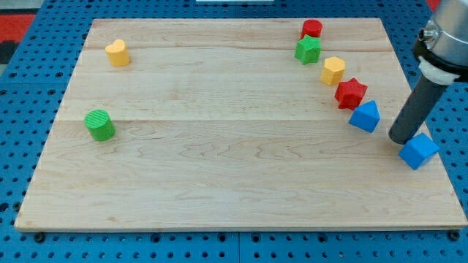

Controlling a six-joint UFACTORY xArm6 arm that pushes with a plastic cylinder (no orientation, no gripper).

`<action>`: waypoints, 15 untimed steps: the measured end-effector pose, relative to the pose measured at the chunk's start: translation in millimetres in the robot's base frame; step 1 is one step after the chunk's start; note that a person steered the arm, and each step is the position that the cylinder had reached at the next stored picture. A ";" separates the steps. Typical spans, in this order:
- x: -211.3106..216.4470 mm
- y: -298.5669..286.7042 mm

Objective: Place the cube towards the bottom into the triangle

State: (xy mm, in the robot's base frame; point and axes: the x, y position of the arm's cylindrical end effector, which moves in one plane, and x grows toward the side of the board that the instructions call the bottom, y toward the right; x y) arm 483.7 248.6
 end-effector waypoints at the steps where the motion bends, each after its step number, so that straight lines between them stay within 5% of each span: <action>1: -8.2 16.2; 3: 11.6 96.6; 6: 43.9 13.3; 11: 53.9 -5.9; 13: 87.3 -57.5; 15: 54.0 -71.0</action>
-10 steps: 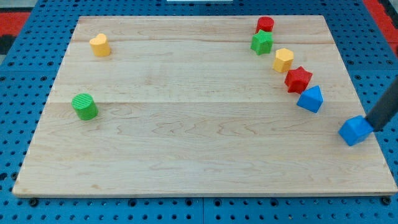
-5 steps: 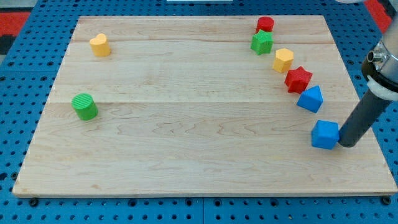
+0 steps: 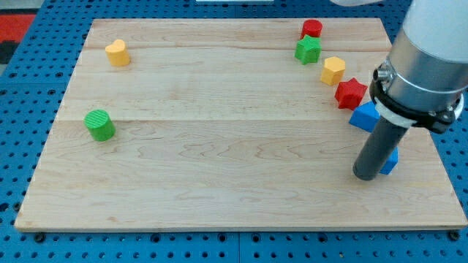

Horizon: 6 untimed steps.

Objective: Place the cube towards the bottom into the triangle

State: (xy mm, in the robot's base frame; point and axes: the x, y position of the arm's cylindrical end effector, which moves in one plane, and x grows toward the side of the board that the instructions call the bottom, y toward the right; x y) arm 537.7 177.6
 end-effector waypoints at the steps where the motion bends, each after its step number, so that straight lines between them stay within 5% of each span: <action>1: -15.9 0.1; 6: -12.0 61.8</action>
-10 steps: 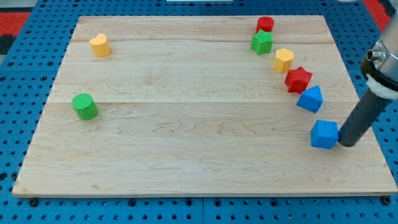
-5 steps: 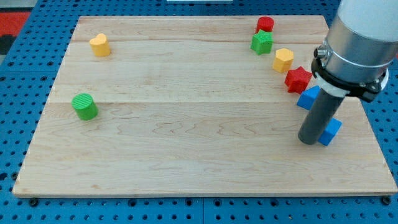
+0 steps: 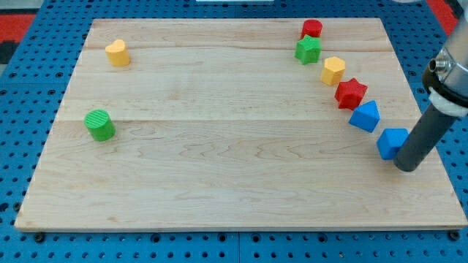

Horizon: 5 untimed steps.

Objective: Place the cube towards the bottom into the triangle

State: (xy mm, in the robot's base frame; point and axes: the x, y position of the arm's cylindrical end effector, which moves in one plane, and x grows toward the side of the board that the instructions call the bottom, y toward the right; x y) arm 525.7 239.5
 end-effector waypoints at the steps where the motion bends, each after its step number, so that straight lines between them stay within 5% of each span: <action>1: -8.0 0.1; 3: -26.3 30.9; 5: -48.6 -8.3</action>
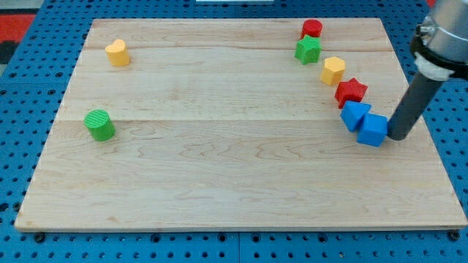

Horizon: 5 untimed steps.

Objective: Place the cube towards the bottom into the triangle

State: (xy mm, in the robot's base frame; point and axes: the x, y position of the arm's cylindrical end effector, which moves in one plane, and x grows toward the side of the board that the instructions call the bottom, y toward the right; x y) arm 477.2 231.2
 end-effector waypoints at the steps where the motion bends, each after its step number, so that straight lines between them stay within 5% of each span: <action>1: 4.6 -3.1; 5: 29.7 -34.4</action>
